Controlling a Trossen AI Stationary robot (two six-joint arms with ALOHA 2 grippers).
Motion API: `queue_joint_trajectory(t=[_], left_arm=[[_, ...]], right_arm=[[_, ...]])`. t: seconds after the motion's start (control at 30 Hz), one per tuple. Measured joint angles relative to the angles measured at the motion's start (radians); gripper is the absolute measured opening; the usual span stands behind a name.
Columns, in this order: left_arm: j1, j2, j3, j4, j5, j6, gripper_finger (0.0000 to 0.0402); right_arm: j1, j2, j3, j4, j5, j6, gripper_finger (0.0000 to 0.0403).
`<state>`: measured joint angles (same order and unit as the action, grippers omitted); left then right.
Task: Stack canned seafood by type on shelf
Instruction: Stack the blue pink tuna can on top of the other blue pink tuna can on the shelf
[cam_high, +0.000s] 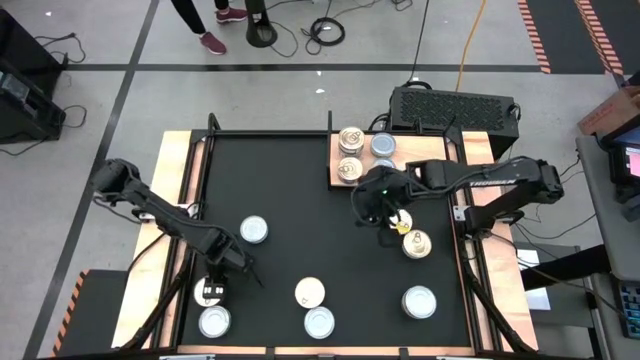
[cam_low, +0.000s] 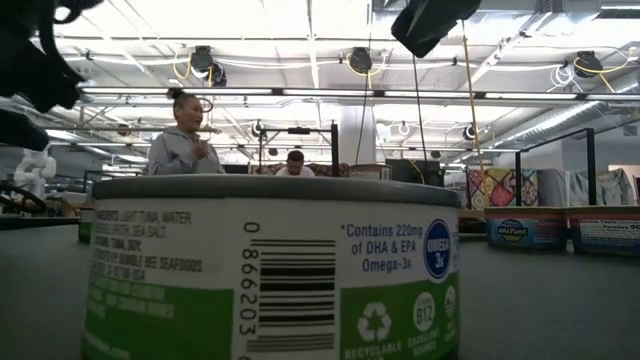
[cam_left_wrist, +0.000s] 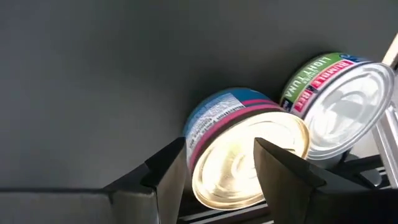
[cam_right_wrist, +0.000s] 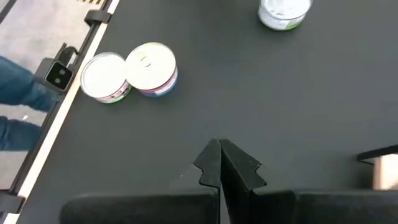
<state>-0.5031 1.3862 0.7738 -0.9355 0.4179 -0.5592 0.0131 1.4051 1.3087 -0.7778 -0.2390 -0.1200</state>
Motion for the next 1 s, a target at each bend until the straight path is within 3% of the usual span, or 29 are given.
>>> queue_joint_trajectory(t=[0.37, 0.7, 1.0], left_arm=[[0.032, 0.06, -0.04, -0.003, 0.103, 0.059, 0.0155], [0.036, 0.059, -0.039, 0.009, 0.145, 0.094, 0.0011], [0.095, 0.022, -0.039, 0.11, 0.176, -0.023, 0.0002]], right_arm=[[-0.033, -0.058, 0.0, -0.061, 0.0, 0.006, 0.0], [-0.033, -0.095, 0.0, -0.096, 0.001, 0.029, 0.0], [-0.033, -0.151, 0.0, -0.112, 0.001, 0.029, 0.0]])
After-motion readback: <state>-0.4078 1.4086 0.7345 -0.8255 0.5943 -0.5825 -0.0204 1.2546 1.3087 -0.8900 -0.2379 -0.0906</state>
